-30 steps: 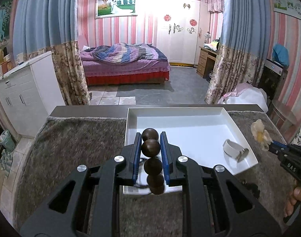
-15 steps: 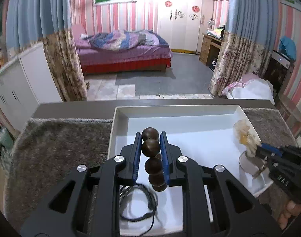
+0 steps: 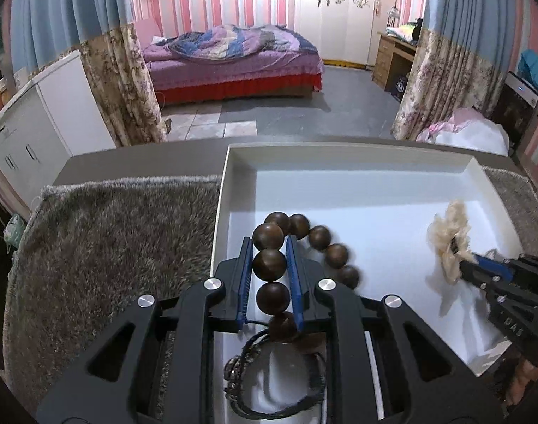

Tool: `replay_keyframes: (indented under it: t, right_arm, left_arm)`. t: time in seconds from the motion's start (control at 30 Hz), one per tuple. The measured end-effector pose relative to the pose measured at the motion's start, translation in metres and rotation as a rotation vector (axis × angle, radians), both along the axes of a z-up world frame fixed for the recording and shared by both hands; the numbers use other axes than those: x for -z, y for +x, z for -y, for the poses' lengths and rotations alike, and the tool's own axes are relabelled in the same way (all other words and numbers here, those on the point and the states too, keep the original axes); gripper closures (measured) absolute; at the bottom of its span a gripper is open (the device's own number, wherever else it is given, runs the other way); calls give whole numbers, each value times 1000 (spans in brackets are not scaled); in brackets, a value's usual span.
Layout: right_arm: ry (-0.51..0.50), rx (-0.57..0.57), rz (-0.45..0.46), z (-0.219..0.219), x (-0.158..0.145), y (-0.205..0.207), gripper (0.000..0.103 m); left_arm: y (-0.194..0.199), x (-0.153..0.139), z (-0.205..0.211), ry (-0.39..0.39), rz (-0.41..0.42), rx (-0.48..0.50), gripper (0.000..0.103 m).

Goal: Organize jewelry
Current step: 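Carry the scrunchie in the right tool while the left tool carries the bead bracelet to the tray, then open the right tool to release the scrunchie while the left tool releases the bead bracelet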

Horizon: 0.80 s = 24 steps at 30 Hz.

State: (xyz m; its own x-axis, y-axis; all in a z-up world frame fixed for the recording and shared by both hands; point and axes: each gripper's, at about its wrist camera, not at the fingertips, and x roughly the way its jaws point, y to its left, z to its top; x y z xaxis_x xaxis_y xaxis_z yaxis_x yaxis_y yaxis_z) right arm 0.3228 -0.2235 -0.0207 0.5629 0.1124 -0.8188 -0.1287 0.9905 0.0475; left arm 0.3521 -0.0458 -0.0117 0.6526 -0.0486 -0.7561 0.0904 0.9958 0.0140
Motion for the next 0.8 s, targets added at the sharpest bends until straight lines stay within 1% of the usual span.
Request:
replay_keyframes:
  t: [0.1, 0.17, 0.23, 0.3, 0.33, 0.37, 0.4, 0.47, 0.5, 0.57, 0.63, 0.7, 0.8]
  right_arm:
    - [-23, 6, 19, -2, -4, -3, 81]
    - [-15, 8, 17, -5, -4, -2, 79]
    - [-13, 16, 18, -6, -5, -3, 78]
    - [-19, 23, 32, -6, -8, -6, 75]
    - [-24, 23, 41, -6, -10, -8, 73]
    - [-19, 26, 45, -5, -12, -10, 71]
    - [-12, 29, 48, -5, -14, -12, 70]
    - [5, 31, 59, -2, -20, -17, 70]
    - [16, 30, 65, 1, -25, -23, 70]
    - [22, 28, 65, 5, -29, -30, 70]
    - [18, 38, 74, 15, -34, -47, 70]
    - [31, 46, 84, 27, -36, -65, 70]
    - [39, 65, 90, 46, -35, -96, 70]
  left_arm:
    - [5, 11, -1, 18, -26, -8, 85]
    - [5, 19, -2, 31, -47, -17, 85]
    - [4, 22, 0, 41, -50, -10, 85]
    - [0, 21, -1, 40, -46, -16, 85]
    - [-2, 19, -1, 35, -43, -20, 83]
    - [-3, 18, -2, 31, -43, -21, 76]
    - [-6, 16, -2, 24, -39, -20, 73]
    - [-15, 9, 1, 35, -22, -18, 61]
    - [-20, 5, 2, 36, -14, -16, 59]
    - [-31, -2, 2, 38, 4, -16, 48]
    - [-45, -10, 0, 32, 13, -16, 44]
    - [-62, -16, -4, 26, 22, -17, 42]
    - [-92, -21, -12, 2, 28, -26, 37]
